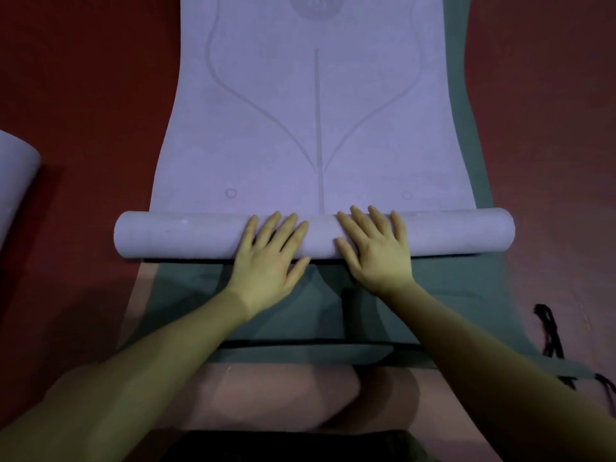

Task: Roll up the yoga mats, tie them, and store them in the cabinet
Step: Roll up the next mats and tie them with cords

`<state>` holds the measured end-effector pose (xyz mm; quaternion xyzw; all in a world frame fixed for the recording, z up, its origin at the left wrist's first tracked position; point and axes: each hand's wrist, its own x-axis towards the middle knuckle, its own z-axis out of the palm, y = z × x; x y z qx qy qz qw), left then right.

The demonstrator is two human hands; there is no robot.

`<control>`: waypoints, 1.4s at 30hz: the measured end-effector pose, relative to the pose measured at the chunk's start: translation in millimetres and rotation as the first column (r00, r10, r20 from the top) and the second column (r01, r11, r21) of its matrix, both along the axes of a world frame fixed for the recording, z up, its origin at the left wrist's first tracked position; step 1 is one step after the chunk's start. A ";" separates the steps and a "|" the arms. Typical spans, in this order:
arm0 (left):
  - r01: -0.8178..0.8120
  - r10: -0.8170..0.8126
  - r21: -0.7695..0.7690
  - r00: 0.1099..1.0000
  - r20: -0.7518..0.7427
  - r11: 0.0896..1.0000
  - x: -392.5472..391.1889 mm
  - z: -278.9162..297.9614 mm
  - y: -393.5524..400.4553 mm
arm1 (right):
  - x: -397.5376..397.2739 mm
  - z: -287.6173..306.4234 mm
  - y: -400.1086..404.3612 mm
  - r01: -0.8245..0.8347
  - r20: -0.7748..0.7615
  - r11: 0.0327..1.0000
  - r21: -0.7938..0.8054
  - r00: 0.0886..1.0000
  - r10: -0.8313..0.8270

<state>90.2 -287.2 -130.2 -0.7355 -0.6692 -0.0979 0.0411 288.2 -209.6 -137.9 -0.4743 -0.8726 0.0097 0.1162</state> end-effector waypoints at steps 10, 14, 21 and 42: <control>-0.061 0.061 -0.214 0.998 -0.005 0.975 -14.1 6.7 52.9 | 9.2 -20.8 -18.1 -0.074 0.006 0.973 0.220 0.997 0.074; -0.059 0.058 -0.205 0.998 -0.010 0.977 -19.0 10.8 66.2 | 6.5 -19.4 -0.6 -0.061 -0.005 0.968 0.242 0.998 0.064; 0.000 -0.003 -0.023 0.993 -0.120 1.000 -16.6 -1.2 55.0 | -13.9 3.7 49.6 -0.064 0.021 0.997 0.039 0.998 0.064; -0.021 -0.045 -0.256 0.967 -0.251 0.966 -61.6 11.4 131.5 | -16.9 22.3 129.8 -0.103 0.267 0.993 -0.058 0.957 0.115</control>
